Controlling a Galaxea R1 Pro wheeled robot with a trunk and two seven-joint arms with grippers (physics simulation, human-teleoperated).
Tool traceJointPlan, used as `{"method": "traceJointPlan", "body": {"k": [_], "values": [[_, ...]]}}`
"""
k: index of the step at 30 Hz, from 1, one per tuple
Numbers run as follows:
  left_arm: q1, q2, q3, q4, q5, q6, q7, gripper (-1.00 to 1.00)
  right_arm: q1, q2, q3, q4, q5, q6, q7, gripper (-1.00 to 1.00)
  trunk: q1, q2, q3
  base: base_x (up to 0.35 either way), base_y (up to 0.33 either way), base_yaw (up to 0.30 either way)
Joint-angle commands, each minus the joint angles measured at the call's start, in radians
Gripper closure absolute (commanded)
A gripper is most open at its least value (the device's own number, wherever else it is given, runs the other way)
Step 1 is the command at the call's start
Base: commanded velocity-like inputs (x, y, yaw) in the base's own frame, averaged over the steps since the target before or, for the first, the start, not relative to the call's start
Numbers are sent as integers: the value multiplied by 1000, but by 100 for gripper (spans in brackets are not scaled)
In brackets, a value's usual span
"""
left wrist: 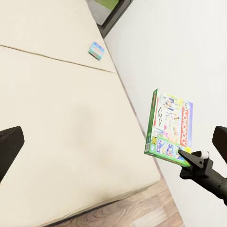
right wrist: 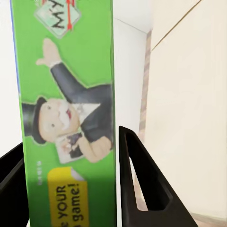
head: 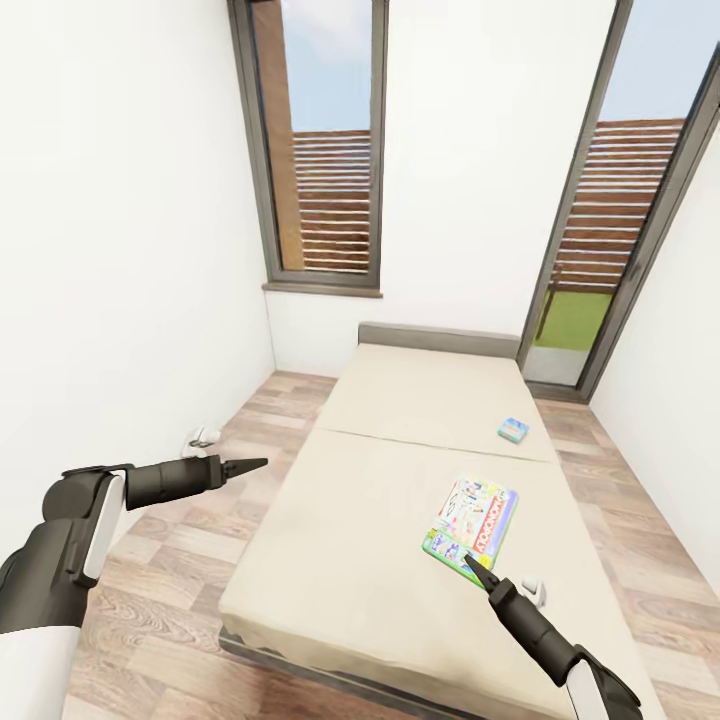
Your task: Put all the toys in the child's room - the three board games (two on the bed and one on the table), the two jigsaw puzzles on the table, and the tennis ball on the table - inside the toy box on the table in the child's room.
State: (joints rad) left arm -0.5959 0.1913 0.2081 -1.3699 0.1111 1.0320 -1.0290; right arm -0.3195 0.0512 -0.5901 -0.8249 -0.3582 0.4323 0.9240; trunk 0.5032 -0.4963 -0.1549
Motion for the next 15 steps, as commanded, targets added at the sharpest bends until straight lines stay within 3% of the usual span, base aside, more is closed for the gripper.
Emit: {"method": "traceJointPlan", "body": {"k": [1,7,15], "values": [[-1,0,0,0,4,6,0,-100,-1,1,-4,0,-3,8,2,100,1,-2,0,0,0,0],[-1,0,0,1,4,7,0,-100,-1,1,-4,0,-3,8,2,100,1,-2,9,0,0,0],[-1,-1,1,1,5,8,0,-100,-1,1,-4,0,-3,3,4,100,-30,54,42,0,0,0]]}}
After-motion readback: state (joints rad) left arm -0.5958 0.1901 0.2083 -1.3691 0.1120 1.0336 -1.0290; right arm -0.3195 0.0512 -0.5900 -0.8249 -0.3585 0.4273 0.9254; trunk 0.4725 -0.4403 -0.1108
